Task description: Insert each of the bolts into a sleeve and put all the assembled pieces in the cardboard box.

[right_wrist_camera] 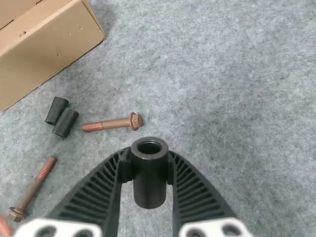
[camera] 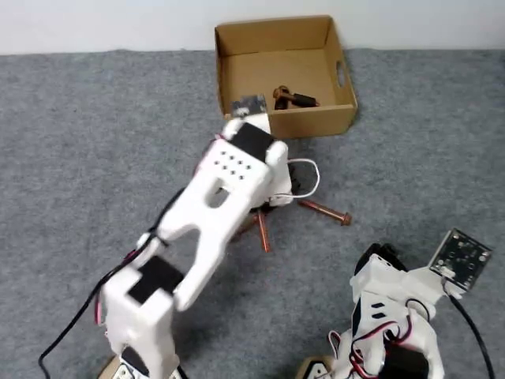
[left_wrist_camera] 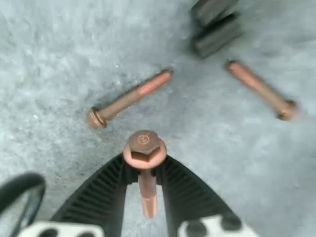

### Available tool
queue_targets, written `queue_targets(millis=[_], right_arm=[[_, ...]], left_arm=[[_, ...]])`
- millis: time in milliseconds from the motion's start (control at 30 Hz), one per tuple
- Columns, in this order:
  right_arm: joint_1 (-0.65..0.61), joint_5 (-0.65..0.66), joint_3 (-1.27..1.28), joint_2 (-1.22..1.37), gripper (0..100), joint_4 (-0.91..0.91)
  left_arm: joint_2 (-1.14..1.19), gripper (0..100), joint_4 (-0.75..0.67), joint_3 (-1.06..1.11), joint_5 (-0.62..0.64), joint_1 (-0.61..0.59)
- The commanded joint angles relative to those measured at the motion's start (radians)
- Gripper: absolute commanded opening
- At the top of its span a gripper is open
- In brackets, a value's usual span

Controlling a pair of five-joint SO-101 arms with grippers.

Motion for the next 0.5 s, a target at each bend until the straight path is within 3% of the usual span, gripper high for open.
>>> queue_targets(millis=[0, 200, 467], right_arm=[[0.001, 0.017, -0.029, -0.007, 0.8, -0.005], [-0.027, 0.060, -0.044, -0.008, 0.8, 0.002], [-0.240, 0.057, -0.055, -0.008, 0.8, 0.004]], left_arm=[[-0.213, 0, 0.029, 0.065, -0.075, 0.006], [-0.499, 0, -0.018, 0.343, -0.123, 0.005], [-0.868, 0, -0.338, 0.739, -0.226, -0.005]])
